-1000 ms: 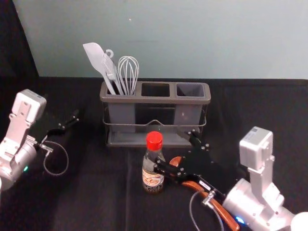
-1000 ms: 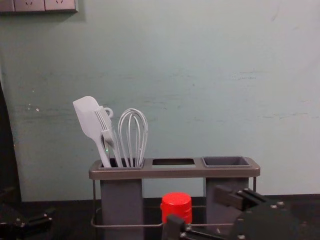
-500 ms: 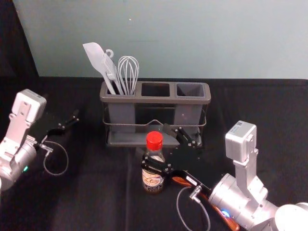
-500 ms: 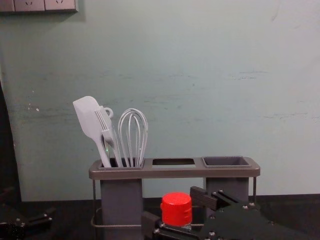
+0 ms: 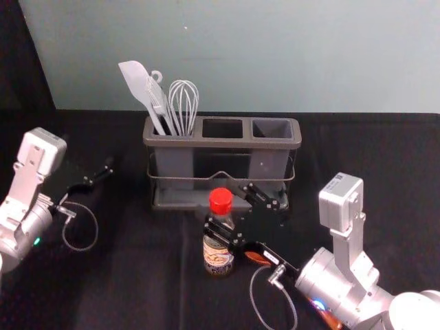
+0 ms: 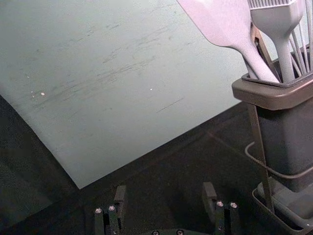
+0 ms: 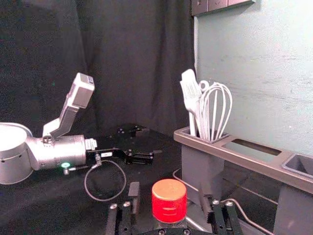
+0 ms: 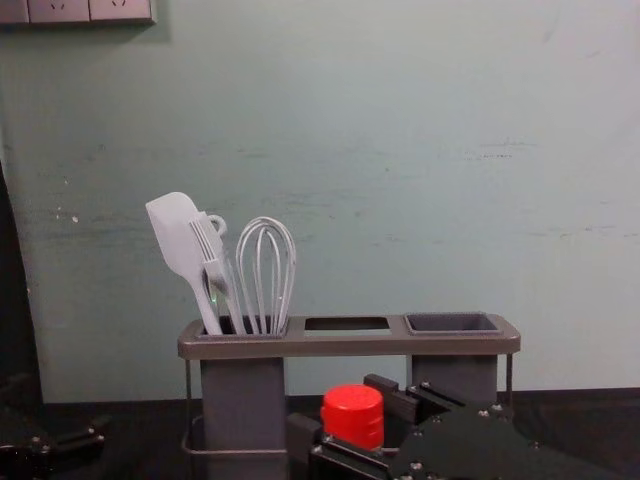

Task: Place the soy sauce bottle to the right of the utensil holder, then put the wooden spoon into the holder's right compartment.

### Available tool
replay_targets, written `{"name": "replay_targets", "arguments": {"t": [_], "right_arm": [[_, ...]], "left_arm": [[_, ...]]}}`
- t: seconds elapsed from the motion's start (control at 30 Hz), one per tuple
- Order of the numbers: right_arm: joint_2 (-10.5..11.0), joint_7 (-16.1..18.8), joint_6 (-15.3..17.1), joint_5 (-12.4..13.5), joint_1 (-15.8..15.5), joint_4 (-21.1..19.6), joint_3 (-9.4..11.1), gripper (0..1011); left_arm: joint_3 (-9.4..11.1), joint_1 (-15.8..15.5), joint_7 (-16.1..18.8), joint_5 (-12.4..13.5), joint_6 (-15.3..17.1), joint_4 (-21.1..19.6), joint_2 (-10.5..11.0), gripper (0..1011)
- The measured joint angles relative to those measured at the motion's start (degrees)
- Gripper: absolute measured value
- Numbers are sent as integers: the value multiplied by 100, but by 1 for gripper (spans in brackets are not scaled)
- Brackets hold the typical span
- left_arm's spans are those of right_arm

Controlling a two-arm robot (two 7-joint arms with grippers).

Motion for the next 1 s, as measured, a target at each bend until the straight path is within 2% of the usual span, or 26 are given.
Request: {"name": "replay_targets", "arguments": {"t": [0.1, 0.13, 0.2, 0.23, 0.43, 0.83, 1.0], "right_arm": [[-22, 16, 22, -40, -22, -8, 33, 715], [-28, 22, 29, -50, -28, -10, 42, 656], [-54, 48, 51, -67, -43, -14, 69, 625], [-69, 62, 58, -75, -54, -16, 85, 556], [-102, 103, 64, -106, -108, -57, 133, 385], [-74, 130, -46, -11, -374, -469, 319, 381], [-15, 87, -124, 82, -538, -649, 513, 381]], "left_arm": [[0, 0, 0, 0, 0, 0, 0, 1000], [0, 0, 0, 0, 0, 0, 0, 1000], [0, 0, 0, 0, 0, 0, 0, 1000], [0, 0, 0, 0, 0, 0, 0, 1000], [0, 0, 0, 0, 0, 0, 0, 1000], [0, 0, 0, 0, 0, 0, 0, 1000], [0, 0, 0, 0, 0, 0, 0, 1000]]}}
